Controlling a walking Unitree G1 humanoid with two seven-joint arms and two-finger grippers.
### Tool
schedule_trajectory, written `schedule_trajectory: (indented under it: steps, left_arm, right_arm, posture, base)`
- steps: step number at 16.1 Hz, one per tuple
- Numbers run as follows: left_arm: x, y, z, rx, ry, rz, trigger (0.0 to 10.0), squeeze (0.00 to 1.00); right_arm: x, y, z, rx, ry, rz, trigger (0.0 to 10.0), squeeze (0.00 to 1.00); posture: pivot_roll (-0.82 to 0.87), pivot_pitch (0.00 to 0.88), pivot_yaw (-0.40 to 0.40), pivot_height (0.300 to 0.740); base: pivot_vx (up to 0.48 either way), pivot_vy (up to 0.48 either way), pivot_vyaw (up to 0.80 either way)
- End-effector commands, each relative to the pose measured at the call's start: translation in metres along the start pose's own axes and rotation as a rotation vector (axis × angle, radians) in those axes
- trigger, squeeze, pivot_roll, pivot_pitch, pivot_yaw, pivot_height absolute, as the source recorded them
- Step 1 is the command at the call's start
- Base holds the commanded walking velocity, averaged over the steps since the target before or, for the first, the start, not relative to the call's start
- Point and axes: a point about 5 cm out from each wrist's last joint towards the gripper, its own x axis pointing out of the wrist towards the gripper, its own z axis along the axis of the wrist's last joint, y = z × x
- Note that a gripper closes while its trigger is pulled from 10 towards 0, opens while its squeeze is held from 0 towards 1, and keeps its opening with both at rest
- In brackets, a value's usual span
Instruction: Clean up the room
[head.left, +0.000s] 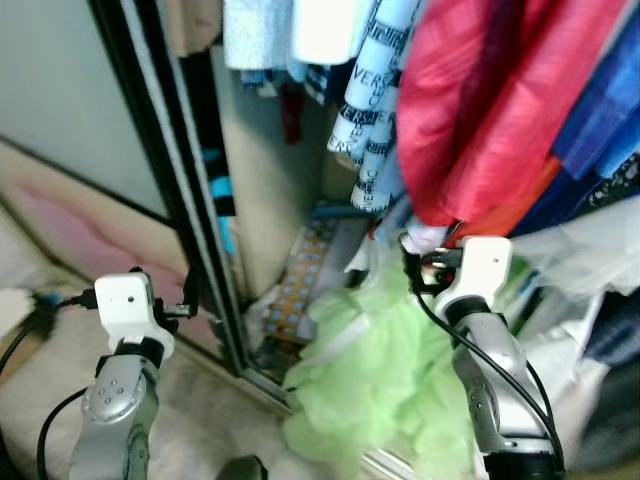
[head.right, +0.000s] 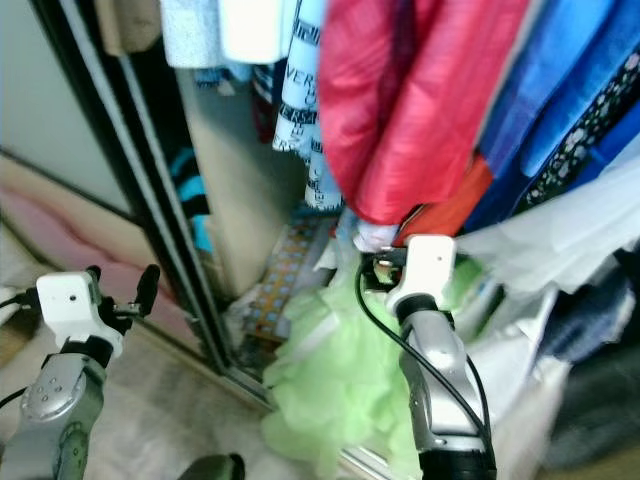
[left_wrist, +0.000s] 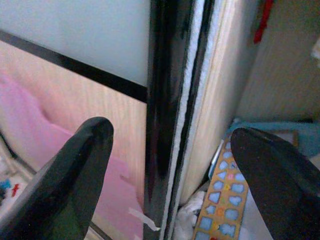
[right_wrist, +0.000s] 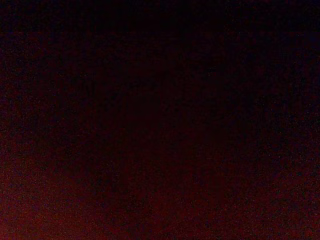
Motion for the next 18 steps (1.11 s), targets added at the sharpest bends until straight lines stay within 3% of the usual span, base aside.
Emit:
schedule_trajectory:
  steps: [1, 4, 6, 9, 14, 18]
  left_arm:
    - [0.0, -0.003, 0.002, -0.006, -0.005, -0.015, 10.0, 0.0]
    - [0.002, -0.002, 0.004, 0.043, -0.018, 0.003, 10.0, 0.0]
    - [0.001, -0.002, 0.004, 0.036, -0.02, -0.001, 10.0, 0.0]
    - [0.001, -0.004, 0.004, 0.053, -0.032, -0.01, 10.0, 0.0]
    - [0.0, -0.003, 0.003, 0.077, -0.03, 0.037, 10.0, 0.0]
    - [0.0, -0.001, 0.0, 0.074, 0.006, 0.097, 10.0, 0.0]
  right_arm:
    - [0.0, -0.004, 0.003, -0.014, -0.004, -0.004, 10.0, 0.0]
    - [-0.002, 0.003, 0.001, 0.038, 0.03, 0.082, 10.0, 0.0]
    - [-0.009, 0.016, -0.003, 0.073, 0.086, 0.25, 10.0, 0.0]
    - [-0.014, 0.024, -0.001, 0.019, 0.077, 0.362, 10.0, 0.0]
    - [-0.014, 0.023, 0.001, 0.016, 0.082, 0.402, 10.0, 0.0]
    - [-0.007, 0.017, 0.005, 0.006, 0.04, 0.317, 10.0, 0.0]
  posture:
    - [-0.09, 0.0, -0.038, 0.74]
    - [-0.1, 0.0, -0.04, 0.74]
    - [-0.11, 0.0, -0.038, 0.74]
    - [-0.11, 0.0, -0.042, 0.74]
    - [-0.11, 0.0, -0.047, 0.74]
    - [-0.11, 0.0, -0.048, 0.74]
  base:
    - [0.0, 0.0, 0.8]
    - [0.0, 0.0, 0.8]
    - [0.0, 0.0, 0.8]
    - [0.0, 0.0, 0.8]
    - [0.0, 0.0, 0.8]
    - [0.0, 0.0, 0.8]
